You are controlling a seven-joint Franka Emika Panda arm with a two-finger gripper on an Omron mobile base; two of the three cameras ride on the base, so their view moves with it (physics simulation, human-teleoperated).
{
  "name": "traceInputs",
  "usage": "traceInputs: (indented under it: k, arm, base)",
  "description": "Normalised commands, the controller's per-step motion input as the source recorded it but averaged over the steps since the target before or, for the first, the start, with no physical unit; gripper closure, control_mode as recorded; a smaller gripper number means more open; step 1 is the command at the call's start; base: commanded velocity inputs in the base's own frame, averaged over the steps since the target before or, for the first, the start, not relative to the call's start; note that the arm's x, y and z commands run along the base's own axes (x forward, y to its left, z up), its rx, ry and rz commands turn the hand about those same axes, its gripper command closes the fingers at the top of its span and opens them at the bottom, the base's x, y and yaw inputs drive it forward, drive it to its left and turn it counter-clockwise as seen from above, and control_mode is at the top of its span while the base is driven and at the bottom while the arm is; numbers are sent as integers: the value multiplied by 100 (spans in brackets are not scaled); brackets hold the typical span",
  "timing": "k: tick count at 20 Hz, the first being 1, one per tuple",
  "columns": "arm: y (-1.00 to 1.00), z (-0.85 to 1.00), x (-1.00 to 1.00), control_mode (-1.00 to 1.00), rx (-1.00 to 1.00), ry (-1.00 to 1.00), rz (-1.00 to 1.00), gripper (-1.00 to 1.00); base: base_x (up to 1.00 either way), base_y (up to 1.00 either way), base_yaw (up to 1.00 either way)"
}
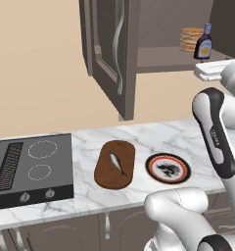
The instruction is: Pick the fish from the plate and place it on the cutting board. Then pick the condiment bottle from the cabinet and place it next to the cutting board.
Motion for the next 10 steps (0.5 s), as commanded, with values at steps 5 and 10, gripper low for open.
traceInputs:
  k: [5, 10]
  arm:
    - [-12, 3, 0, -100, 0, -3, -4, -100]
    - [-4, 7, 0, -100, 0, -5, -2, -100]
  base:
    - [0, 0, 0]
    - [0, 0, 0]
